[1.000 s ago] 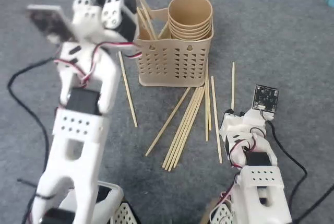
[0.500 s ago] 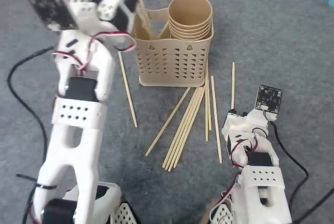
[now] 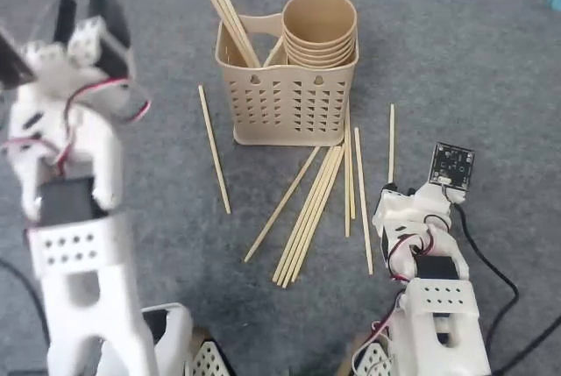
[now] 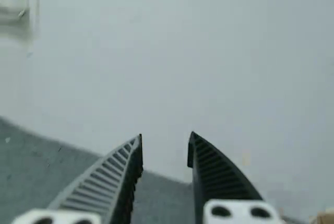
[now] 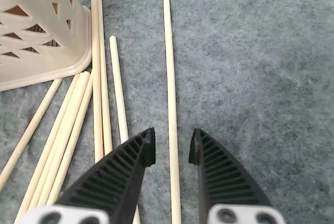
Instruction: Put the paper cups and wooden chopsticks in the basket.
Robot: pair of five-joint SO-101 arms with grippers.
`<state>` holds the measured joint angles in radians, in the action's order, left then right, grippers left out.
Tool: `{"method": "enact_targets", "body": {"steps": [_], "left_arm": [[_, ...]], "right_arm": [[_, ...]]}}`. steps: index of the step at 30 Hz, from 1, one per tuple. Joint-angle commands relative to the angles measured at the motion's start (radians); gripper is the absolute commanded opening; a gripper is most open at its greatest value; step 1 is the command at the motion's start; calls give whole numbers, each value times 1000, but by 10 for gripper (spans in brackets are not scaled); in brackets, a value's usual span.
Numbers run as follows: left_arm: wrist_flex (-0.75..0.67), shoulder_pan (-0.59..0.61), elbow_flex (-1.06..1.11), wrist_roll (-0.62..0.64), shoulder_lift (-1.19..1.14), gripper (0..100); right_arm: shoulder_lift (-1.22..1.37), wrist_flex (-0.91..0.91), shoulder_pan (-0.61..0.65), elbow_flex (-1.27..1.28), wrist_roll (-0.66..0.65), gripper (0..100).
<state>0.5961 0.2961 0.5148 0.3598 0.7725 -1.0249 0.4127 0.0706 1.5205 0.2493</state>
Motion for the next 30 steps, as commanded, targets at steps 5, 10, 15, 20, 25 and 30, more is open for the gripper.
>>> {"method": "enact_targets", "body": {"steps": [5,10,15,20,25,30], "left_arm": [[219,63,314,-3,126,133],[-63,64,659,-5,153,133],[-224,61,839,-5,155,133],[-262,61,862,-5,155,133],[-235,60,862,-6,155,134],[-235,60,862,-6,155,134]], "right_arm": [[-33,16,-15,-26,-15,119],[-33,234,-15,-141,-15,119],[-24,372,-16,-222,-15,119],[-22,456,-15,-301,-12,119],[-22,565,-7,-454,-15,119],[-21,582,-5,-557,-100,119]]}}
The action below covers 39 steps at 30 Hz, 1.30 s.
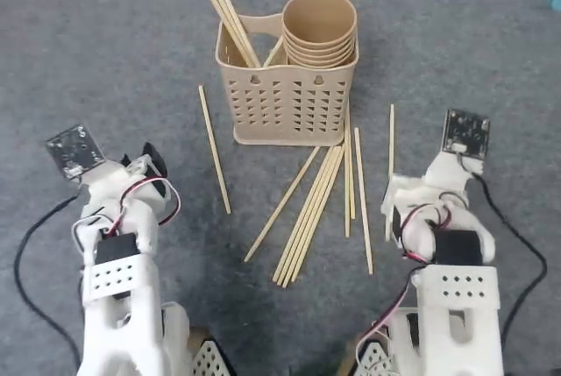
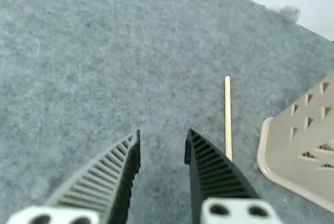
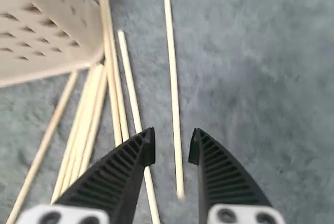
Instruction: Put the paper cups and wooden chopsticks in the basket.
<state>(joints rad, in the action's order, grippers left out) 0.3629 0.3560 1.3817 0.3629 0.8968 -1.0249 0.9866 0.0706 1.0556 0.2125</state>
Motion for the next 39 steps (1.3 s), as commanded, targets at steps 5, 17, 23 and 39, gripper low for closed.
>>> {"method": "enact_targets", "body": {"steps": [5,17,23,39], "left_arm": [[-2,5,-5,-9,31,134],[-5,5,-4,-12,31,134],[-8,0,-4,-12,29,134],[-176,-2,59,-9,29,134]], "right_arm": [[36,8,-5,-166,-83,119],[688,-168,-12,-462,-74,116],[947,-317,-12,-582,-75,116],[1495,-314,-10,-1105,-77,116]]}}
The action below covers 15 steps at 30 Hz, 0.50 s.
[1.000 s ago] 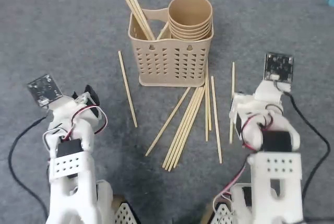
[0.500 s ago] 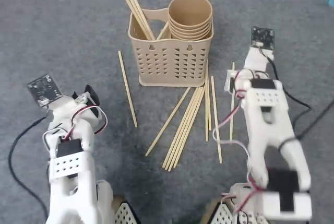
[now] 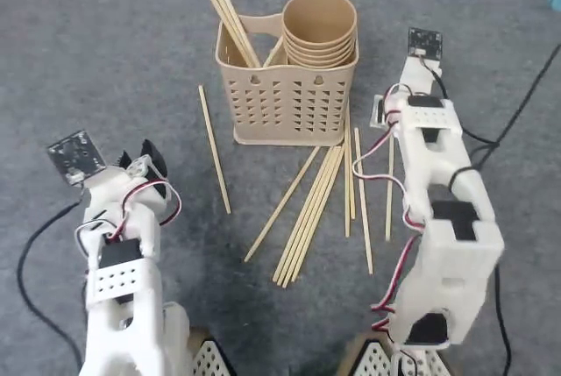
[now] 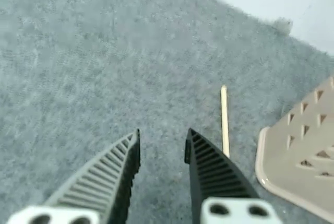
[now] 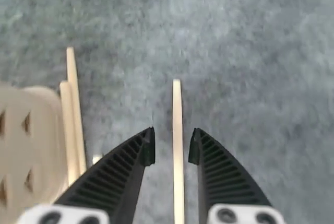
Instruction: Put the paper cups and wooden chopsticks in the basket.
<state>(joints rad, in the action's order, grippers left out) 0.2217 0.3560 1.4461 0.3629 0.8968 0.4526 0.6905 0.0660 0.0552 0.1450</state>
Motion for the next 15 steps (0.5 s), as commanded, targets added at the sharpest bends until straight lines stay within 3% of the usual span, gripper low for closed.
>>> {"method": "enact_targets", "body": {"steps": [1,10,13,15], "left_arm": [[-35,-3,-5,-9,29,134],[-38,-3,-5,-9,29,134],[-38,-9,-5,-9,29,134],[-38,-18,-4,-9,29,134]], "right_arm": [[39,-18,-8,-127,-9,116],[222,-15,-64,-270,-9,112],[232,35,-62,-305,-9,16],[236,82,-61,-324,-12,21]]}}
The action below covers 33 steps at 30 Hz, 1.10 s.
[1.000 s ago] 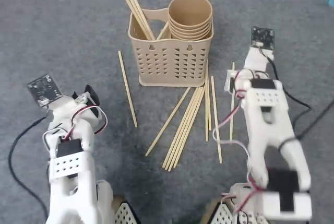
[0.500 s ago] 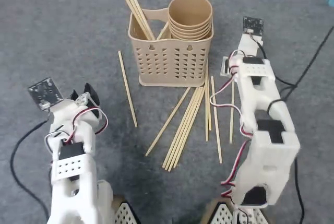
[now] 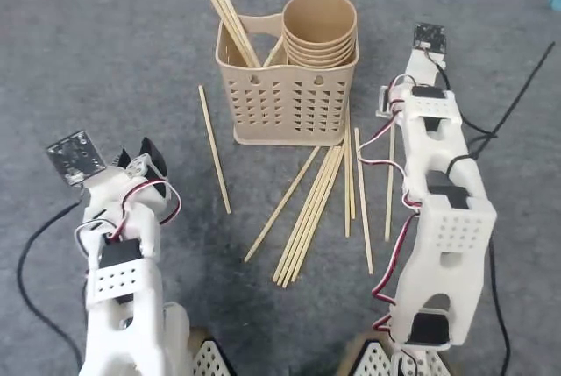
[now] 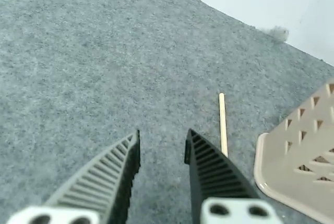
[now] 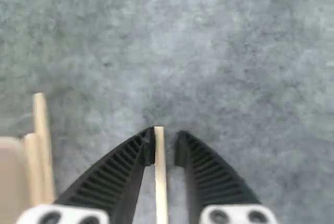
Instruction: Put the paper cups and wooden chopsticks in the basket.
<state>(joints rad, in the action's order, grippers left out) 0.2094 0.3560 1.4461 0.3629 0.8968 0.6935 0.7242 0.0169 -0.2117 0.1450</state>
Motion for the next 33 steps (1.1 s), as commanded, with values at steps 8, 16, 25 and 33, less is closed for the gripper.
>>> {"method": "enact_targets", "body": {"steps": [8,16,25,33], "left_arm": [[-26,-20,-4,-9,29,134],[-25,-18,-1,-9,29,134],[-25,-18,1,-9,29,134],[-21,-18,1,-9,29,134]], "right_arm": [[-54,346,-53,-152,-15,6],[-242,648,-61,-244,-14,6],[-619,785,-54,-253,-8,6],[-920,802,-47,-250,-11,6]]}}
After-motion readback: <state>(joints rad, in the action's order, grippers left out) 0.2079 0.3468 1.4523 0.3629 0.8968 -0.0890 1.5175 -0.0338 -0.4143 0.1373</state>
